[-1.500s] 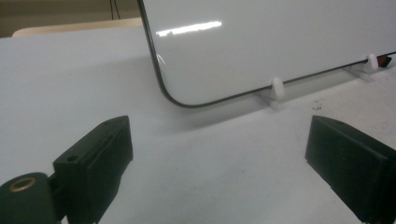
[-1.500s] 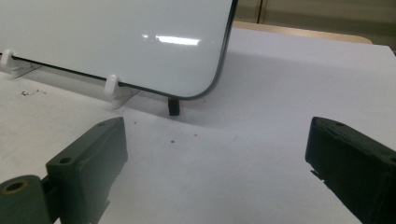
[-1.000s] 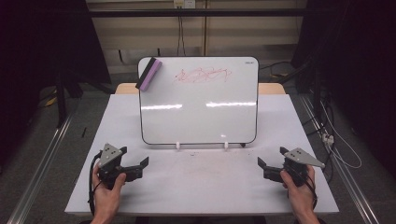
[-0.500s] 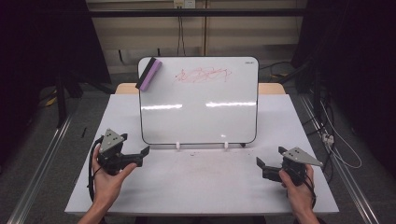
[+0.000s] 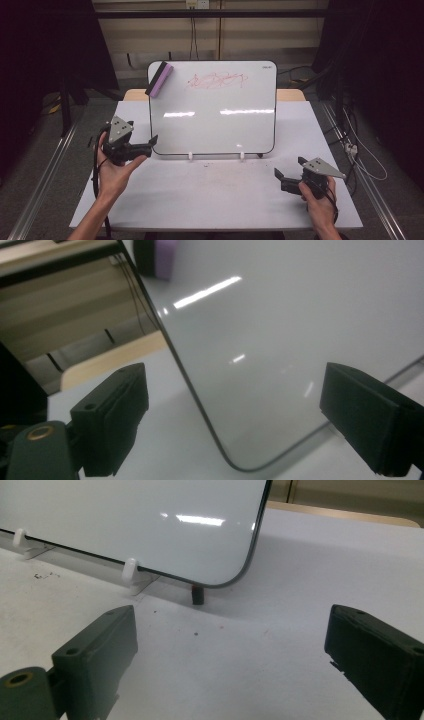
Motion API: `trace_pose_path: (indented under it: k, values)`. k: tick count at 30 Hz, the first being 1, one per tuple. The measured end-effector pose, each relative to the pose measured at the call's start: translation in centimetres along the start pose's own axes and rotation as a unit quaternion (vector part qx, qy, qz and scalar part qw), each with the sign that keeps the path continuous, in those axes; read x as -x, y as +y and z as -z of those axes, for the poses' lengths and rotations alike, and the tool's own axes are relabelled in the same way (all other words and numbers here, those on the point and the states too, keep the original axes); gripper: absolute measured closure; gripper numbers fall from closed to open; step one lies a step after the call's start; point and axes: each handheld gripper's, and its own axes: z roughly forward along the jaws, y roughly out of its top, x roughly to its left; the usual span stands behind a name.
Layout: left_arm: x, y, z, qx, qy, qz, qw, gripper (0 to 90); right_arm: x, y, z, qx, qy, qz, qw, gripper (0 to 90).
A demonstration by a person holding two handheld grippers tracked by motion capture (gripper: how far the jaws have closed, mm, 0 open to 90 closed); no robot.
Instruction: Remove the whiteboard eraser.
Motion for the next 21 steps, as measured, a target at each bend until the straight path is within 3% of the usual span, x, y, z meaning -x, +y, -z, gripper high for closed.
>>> trace_pose_path:
  k: [5,6,12,15,21]
  values:
    - [-1.3,2.0,-0.3,0.012,0.01,-0.004,0.9999,14.2,0.0,0.0,0.0,-0.001,0.001,0.0,1.0,6.2]
    - [-1.4,2.3,-0.5,0.01,0.002,-0.007,0.9999,14.9,0.0,0.0,-0.1,-0.002,0.002,0.0,1.0,6.2]
    - [-1.8,3.0,-1.6,0.007,0.01,-0.016,0.9998,17.3,0.0,0.0,-0.1,-0.003,0.003,0.001,1.0,6.2]
    - [-1.9,3.8,-2.5,-0.002,0.031,-0.041,0.9987,17.8,0.0,0.0,-0.2,-0.004,0.002,0.0,1.0,6.2]
    - [-2.4,5.1,-3.3,0.001,0.043,-0.053,0.9977,23.4,0.0,0.0,-0.2,-0.005,0.005,0.002,1.0,6.2]
